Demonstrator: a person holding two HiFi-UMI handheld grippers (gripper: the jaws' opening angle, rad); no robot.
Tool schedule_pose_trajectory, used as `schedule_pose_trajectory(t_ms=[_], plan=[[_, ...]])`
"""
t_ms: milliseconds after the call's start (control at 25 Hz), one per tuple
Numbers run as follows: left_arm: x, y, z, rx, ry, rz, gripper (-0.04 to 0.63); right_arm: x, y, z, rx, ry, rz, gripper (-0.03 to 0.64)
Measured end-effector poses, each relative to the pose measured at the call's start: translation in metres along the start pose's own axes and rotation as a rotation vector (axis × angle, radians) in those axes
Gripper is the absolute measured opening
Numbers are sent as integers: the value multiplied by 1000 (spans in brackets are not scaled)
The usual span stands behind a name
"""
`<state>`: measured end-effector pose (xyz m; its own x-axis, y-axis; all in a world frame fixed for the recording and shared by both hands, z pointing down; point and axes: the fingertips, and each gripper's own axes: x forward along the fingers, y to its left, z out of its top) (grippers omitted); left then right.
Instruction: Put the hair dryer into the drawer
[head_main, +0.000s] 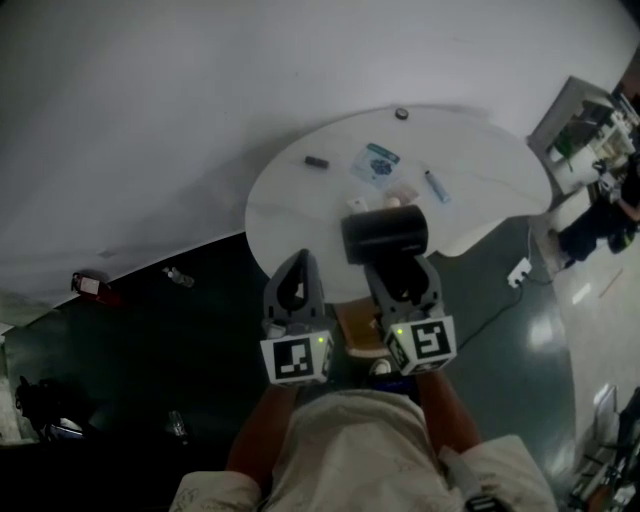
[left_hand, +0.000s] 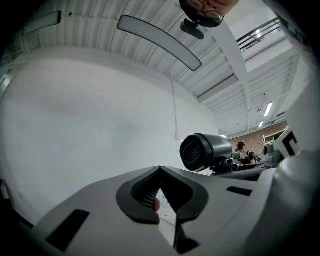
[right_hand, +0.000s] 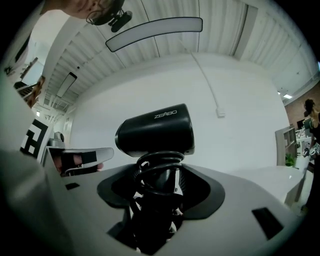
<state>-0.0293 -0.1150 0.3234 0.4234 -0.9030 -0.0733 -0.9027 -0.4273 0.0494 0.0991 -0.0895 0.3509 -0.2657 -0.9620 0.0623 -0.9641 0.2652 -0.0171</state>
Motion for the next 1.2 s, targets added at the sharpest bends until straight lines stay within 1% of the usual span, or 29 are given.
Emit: schedule_pose_trajectory(t_ms=[160, 280, 440, 600, 720, 800, 960, 1080, 1200], plan=[[2, -12, 0, 4, -3, -32, 2, -9, -8, 6, 12, -34, -30, 256], [5, -20, -1, 5, -1, -57, 2, -18, -16, 6, 38, -34, -46, 256], [4, -30, -3, 2, -10, -86, 2, -34, -23, 2, 58, -15, -62, 256], [2, -42, -8, 16, -17, -118, 2, -48, -25, -8, 68, 10, -68, 256], [-1, -49, -14, 6, -11, -136, 2, -57, -26, -13, 66, 37, -78, 256], [-4, -52, -18, -1, -4, -143, 2, -62, -25, -20, 77, 68, -87, 256], [-9, -55, -25, 6, 13, -151, 2, -70, -21, -38, 85, 175, -92, 256], [-11, -60, -27, 16, 20, -160, 2, -77, -20, -55, 114, 243, -88, 256], [-11, -65, -28, -10, 15, -164, 2, -85, -25, -75, 126, 327, -103, 256]])
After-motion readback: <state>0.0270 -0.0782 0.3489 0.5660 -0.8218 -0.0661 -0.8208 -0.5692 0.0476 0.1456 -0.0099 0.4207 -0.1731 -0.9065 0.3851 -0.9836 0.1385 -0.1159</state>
